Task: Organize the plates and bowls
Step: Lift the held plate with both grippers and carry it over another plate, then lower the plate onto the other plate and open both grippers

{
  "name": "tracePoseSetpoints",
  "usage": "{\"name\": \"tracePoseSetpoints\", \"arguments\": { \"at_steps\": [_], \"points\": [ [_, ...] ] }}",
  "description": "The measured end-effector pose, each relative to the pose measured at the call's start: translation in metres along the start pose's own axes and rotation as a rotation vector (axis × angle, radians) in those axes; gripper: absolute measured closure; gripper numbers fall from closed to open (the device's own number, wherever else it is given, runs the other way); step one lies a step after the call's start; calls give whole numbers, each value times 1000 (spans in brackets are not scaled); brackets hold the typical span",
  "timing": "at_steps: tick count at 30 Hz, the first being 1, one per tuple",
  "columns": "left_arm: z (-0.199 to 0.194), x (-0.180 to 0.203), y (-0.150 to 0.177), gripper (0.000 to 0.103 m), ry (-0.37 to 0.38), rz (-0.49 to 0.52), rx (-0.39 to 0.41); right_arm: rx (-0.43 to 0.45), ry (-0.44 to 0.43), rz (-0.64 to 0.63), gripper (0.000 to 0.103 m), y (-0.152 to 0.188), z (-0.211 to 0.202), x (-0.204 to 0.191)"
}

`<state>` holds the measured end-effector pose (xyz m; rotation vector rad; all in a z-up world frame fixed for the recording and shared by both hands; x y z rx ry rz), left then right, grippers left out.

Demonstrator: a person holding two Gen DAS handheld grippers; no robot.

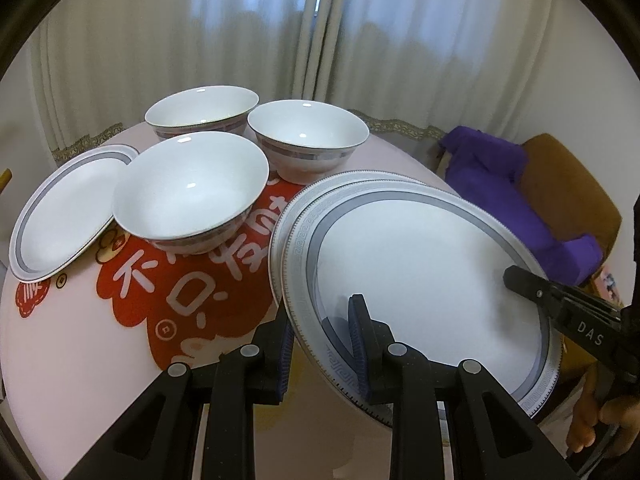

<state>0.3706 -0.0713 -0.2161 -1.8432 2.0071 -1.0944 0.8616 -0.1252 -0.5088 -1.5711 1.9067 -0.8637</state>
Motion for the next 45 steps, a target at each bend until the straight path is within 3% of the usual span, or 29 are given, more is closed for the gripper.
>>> {"name": "tracePoseSetpoints", "arguments": {
  "at_steps": [9, 23, 30, 39, 45],
  "points": [
    [6, 2, -4, 80, 7, -17, -2, -15, 70, 19, 82, -3, 5, 1],
    [13, 6, -4, 79, -17, 29, 2, 5, 56, 59, 81, -1, 13, 4],
    [16, 18, 0, 69, -44, 112, -8, 5, 25, 83, 80, -1, 20, 5],
    [18, 20, 1, 56, -38, 139, -9, 12, -8, 91, 80, -1, 27, 6],
    [19, 20, 1, 52, -38, 145, -11, 15, -32, 101, 80, -1, 30, 8]
  ]
}}
Point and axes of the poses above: each gripper's, at about its wrist camera, not at the fingertips, and z roughly the way its jaws point, x to its right, y to its underside, the point moved 1 cm from there along z, roughly the way its jaws point, and after that the axes turned 13 degrees about y, right-handed, at the moved point
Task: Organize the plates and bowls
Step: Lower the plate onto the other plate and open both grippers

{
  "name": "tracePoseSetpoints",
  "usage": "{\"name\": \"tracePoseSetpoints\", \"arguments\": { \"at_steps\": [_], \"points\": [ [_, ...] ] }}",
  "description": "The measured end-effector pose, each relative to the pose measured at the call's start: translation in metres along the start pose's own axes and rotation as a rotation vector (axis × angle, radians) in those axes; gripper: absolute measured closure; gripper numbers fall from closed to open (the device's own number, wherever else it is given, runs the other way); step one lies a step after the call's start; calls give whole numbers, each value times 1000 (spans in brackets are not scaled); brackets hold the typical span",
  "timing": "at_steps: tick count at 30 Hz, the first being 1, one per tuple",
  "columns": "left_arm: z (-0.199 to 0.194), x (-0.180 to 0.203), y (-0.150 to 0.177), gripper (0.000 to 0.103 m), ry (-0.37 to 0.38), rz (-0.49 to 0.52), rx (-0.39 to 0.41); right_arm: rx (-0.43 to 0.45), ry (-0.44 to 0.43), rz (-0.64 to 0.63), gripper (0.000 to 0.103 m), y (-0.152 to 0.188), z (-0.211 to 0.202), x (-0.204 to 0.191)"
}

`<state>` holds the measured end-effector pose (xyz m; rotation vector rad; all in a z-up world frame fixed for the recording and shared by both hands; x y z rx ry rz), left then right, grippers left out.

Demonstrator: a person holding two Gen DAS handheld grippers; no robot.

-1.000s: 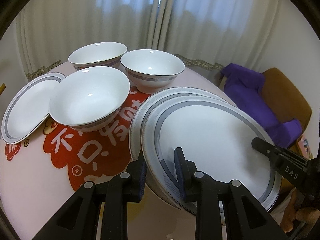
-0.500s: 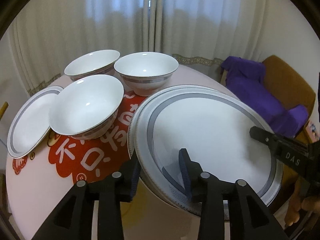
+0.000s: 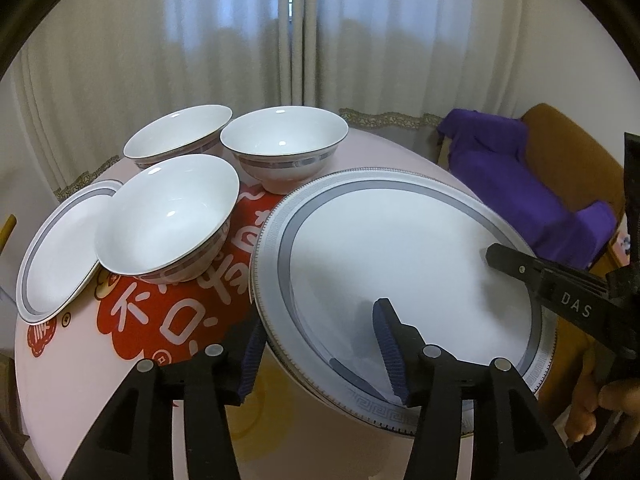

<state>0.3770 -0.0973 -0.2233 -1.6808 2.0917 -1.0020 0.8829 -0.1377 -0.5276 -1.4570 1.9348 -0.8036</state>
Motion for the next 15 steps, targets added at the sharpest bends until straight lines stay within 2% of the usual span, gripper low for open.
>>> {"name": "tracePoseSetpoints", "arguments": {
  "at_steps": [3, 9, 15],
  "points": [
    [0, 1, 2, 39, 1, 8, -12, 0, -14, 1, 80, -1, 2, 2],
    [-2, -2, 5, 39, 8, 2, -12, -10, -47, 27, 82, -1, 5, 6],
    [-6, -1, 7, 38, -2, -7, -14, -13, -37, 21, 81, -1, 3, 4]
  ]
}}
Point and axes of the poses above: each gripper's, at about its wrist camera, not at the fingertips, and z roughly the way its jaws point, x to its right, y to its underside, the point moved 1 cm from there along z, roughly the way its jaws point, and after that the axes turned 13 degrees about y, right-handed, at the moved point
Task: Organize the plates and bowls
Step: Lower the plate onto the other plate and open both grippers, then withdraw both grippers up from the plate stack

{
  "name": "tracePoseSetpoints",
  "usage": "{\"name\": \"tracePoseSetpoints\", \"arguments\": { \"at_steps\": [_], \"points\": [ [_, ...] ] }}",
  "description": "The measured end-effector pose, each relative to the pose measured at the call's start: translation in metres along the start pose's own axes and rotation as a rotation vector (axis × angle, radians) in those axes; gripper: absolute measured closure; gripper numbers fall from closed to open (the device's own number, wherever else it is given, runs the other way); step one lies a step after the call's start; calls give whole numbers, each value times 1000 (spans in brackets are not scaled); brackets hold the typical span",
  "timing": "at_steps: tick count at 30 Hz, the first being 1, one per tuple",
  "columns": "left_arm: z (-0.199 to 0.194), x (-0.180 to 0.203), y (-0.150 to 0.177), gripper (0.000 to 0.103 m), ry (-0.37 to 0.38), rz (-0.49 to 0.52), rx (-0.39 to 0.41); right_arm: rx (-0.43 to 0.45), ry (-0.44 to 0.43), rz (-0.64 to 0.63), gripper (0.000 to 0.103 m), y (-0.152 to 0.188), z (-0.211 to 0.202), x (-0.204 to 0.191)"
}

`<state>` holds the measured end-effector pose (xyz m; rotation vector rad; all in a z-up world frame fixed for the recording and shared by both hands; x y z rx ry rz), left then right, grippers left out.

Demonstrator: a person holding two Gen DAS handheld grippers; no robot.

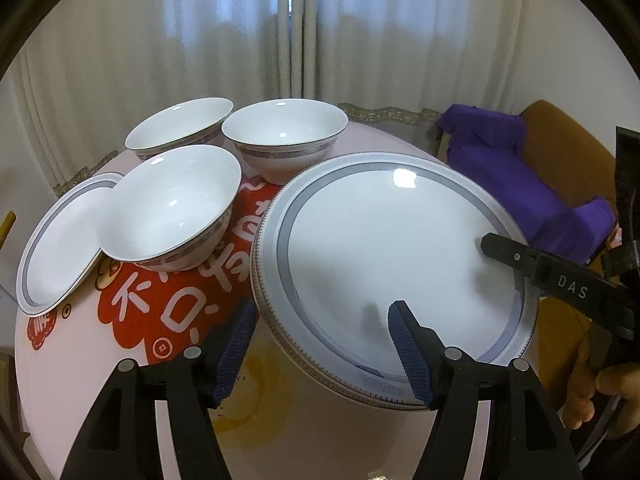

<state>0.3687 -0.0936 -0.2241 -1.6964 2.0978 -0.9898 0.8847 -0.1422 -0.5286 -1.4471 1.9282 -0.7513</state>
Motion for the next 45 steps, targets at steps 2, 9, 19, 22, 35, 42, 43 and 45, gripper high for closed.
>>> {"name": "tracePoseSetpoints", "arguments": {
  "at_steps": [2, 9, 19, 22, 35, 42, 43, 45],
  "points": [
    [-3, 0, 1, 37, -6, -3, 2, -4, 15, -10, 79, -1, -1, -3],
    [-21, -5, 3, 36, -15, -40, 24, 31, 127, -64, 75, 8, -21, -16],
    [-92, -7, 17, 23, -39, -45, 138, 79, 156, -45, 66, 17, -76, -33],
    [-116, -11, 23, 18, -42, -48, 177, 88, 131, -29, 64, 20, -95, -49],
    [-205, -58, 58, 8, -77, -69, 311, 145, 51, -55, 35, 35, -142, -141],
    [-221, -122, 73, 8, -142, -126, 305, 117, 23, -88, 35, 50, -128, -197],
    [-221, -132, 74, 8, -152, -138, 302, 118, 25, -90, 35, 50, -126, -203],
    [-222, -149, 75, 8, -170, -159, 293, 116, 22, -95, 35, 48, -119, -215]
  ]
}}
Point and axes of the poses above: each gripper's, at about its wrist camera, not at the fingertips, and z roughly the way its jaws point, x to its right, y to its underside, the point moved 1 cm from there along z, roughly the way its jaws point, and after that the axes turned 13 degrees about y, right-handed, at the moved point
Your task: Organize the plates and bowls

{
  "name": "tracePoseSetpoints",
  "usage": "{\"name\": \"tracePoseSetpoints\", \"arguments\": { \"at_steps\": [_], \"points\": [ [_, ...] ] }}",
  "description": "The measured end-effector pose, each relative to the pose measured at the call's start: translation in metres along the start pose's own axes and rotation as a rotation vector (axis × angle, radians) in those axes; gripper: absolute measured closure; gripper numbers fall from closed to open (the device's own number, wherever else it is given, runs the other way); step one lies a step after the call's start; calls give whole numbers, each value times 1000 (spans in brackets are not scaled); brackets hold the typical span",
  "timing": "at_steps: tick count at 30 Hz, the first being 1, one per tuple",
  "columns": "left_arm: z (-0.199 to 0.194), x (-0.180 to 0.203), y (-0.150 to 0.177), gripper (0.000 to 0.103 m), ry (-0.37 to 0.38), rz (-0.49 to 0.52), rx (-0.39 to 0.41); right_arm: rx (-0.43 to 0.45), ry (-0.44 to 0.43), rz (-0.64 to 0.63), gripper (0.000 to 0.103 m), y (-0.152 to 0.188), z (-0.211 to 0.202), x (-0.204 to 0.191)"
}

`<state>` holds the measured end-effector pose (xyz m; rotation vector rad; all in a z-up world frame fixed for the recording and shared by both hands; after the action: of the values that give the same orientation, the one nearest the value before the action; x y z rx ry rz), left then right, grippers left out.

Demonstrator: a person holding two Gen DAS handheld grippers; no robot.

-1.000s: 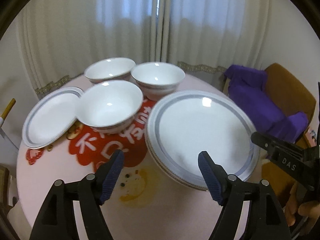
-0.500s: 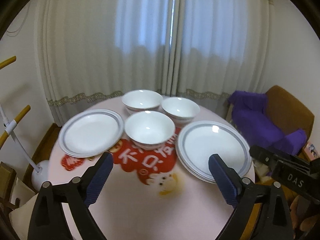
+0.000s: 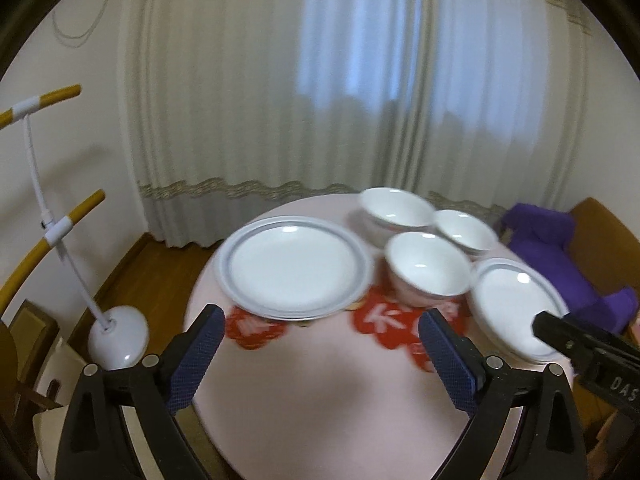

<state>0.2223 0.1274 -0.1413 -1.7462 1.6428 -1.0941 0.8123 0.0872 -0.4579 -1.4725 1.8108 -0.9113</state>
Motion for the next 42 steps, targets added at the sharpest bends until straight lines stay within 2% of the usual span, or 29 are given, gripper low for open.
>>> {"name": "tracePoseSetpoints", "arguments": {
  "at_steps": [9, 18, 21, 26, 31, 35, 37, 40, 42],
  "points": [
    [42, -64, -13, 8, -47, -29, -81, -36, -65, 37, 35, 14, 45, -65],
    [113, -104, -33, 10, -70, -69, -150, -74, -70, 155, 35, 17, 102, -93],
    [148, -113, -41, 16, -62, -88, -175, -93, -64, 205, 35, 17, 119, -97],
    [189, -127, -57, 20, -53, -118, -207, -79, -52, 197, 35, 12, 134, -110],
    [221, -139, -68, 41, -52, -134, -245, -73, -29, 198, 35, 7, 150, -116],
    [238, -140, -77, 52, -57, -123, -258, -114, -47, 214, 34, 7, 163, -118],
    [248, -141, -82, 57, -52, -119, -265, -107, -63, 215, 35, 5, 163, -120],
    [255, -139, -88, 65, -50, -106, -264, -116, -61, 201, 44, 0, 170, -124],
    [262, -138, -90, 71, -35, -102, -267, -124, -63, 201, 61, 0, 173, -125]
  ]
}}
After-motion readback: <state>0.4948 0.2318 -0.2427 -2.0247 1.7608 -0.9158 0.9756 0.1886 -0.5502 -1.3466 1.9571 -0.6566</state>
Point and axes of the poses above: each gripper's, at about its wrist camera, not at the fingertips, and z roughly the way its jaws point, x to its right, y to its underside, the point moved 1 cm from there along z, roughly the way its jaws point, and after that the axes turned 13 degrees about y, right-handed, at the moved point
